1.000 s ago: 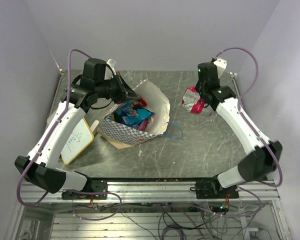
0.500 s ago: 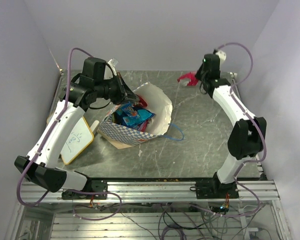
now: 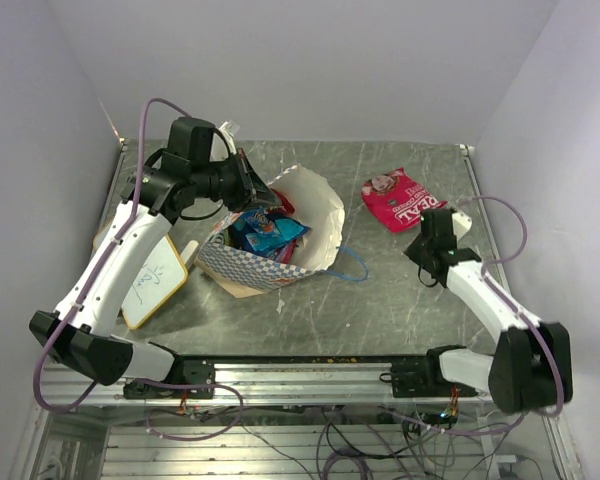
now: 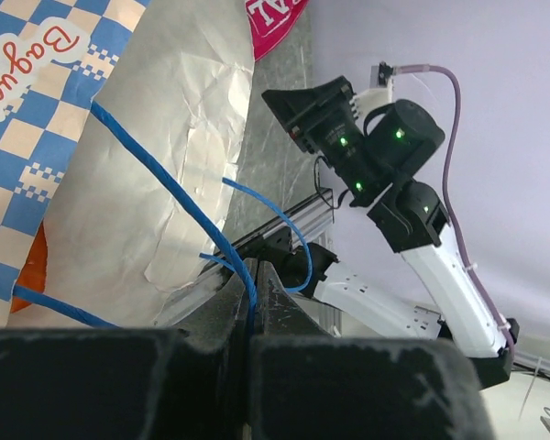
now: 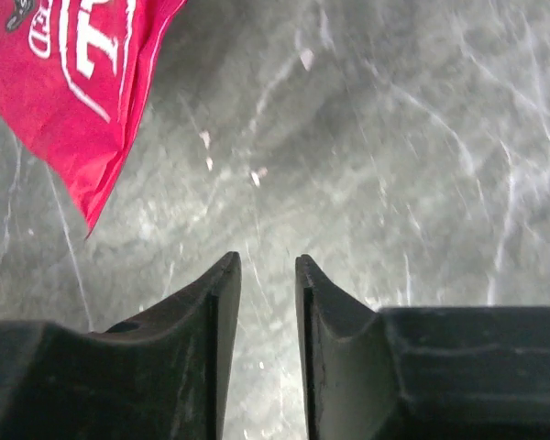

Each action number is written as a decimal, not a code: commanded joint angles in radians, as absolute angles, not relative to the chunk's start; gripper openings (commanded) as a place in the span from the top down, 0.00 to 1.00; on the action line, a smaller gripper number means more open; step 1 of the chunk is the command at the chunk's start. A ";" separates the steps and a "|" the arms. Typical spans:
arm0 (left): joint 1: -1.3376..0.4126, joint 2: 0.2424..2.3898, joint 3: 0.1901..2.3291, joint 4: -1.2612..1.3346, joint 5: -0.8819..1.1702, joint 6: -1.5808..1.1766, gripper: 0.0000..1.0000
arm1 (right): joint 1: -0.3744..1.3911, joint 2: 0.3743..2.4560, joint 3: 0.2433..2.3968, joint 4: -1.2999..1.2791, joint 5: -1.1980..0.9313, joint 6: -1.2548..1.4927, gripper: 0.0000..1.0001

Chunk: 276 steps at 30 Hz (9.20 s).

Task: Take the snacks out of the paper bag
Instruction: Place the snack at the center of the board, then take out the snack from the paper bag, then place the snack at the center of the board, then take out the snack from the paper bag.

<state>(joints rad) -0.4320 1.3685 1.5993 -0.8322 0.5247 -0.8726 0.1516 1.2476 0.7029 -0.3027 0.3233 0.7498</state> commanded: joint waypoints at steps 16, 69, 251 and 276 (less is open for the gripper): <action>-0.500 1.308 1.570 -0.753 0.537 -0.892 0.93 | 0.255 1.119 1.084 -0.469 -0.300 0.545 0.29; -0.703 1.224 1.409 -0.371 0.285 -1.082 0.93 | 1.004 0.900 0.975 -0.388 0.070 -0.116 0.24; -0.614 1.326 1.611 -0.768 0.293 -0.843 0.93 | -0.049 1.486 0.748 0.005 0.364 0.658 0.76; -0.676 1.096 1.311 -0.375 0.424 -0.978 0.93 | 0.310 1.312 1.131 -0.398 -0.067 0.206 0.16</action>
